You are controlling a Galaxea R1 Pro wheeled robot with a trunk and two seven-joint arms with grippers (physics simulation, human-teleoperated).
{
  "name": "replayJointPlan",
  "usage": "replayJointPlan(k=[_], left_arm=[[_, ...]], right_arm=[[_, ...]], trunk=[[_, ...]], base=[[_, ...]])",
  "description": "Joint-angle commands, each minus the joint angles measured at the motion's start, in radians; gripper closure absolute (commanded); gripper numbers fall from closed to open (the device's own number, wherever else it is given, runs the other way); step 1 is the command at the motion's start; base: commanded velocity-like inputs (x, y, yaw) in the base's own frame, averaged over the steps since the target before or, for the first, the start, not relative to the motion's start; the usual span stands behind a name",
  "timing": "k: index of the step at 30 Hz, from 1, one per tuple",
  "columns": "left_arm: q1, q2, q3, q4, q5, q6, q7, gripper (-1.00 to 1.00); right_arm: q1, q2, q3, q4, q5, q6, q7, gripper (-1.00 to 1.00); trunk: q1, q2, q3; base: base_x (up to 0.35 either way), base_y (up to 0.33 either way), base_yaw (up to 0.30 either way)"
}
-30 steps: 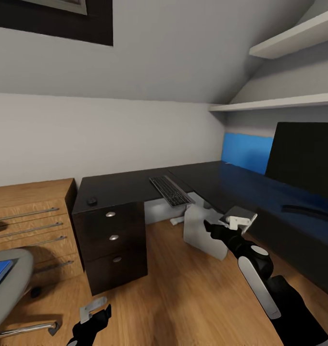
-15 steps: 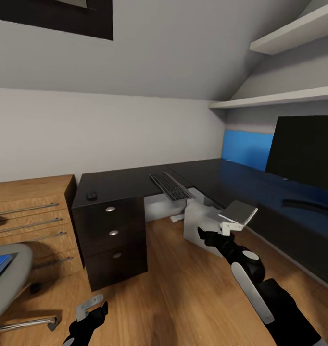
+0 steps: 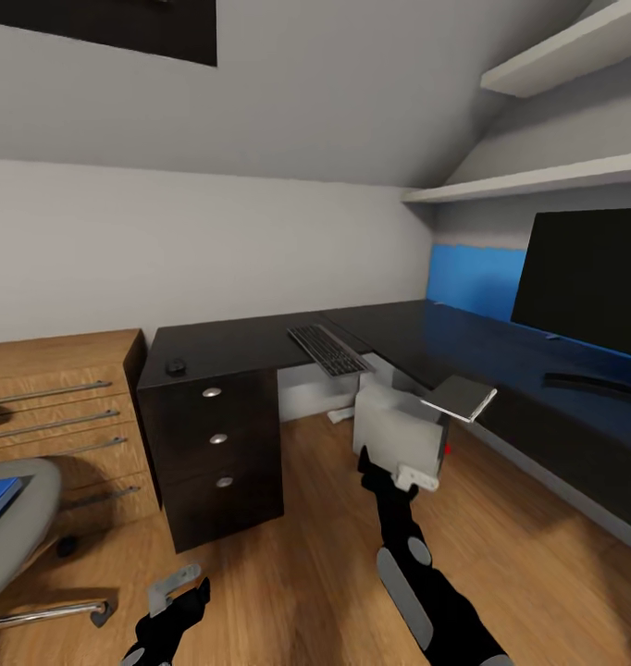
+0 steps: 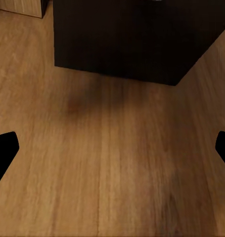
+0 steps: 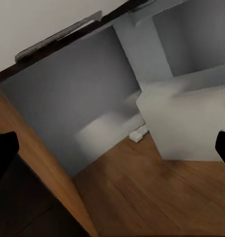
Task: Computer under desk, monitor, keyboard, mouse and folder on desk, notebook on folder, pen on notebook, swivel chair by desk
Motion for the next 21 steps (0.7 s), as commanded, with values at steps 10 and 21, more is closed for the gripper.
replayJointPlan(k=[10,21], left_arm=[[-0.001,-0.047,-0.007,-0.534,0.009,0.392,0.229,-1.00],[-0.001,-0.096,0.006,-0.546,0.003,0.460,0.262,-1.00]], right_arm=[[-0.001,-0.001,-0.086,0.009,-0.019,-0.015,-0.001,-1.00],[-0.001,-0.008,-0.108,-0.013,-0.009,-0.052,0.011,-1.00]], trunk=[[0.038,-0.071,-0.032],[0.080,-0.148,-0.067]], base=[[0.000,0.000,0.000],[0.000,0.000,0.000]])
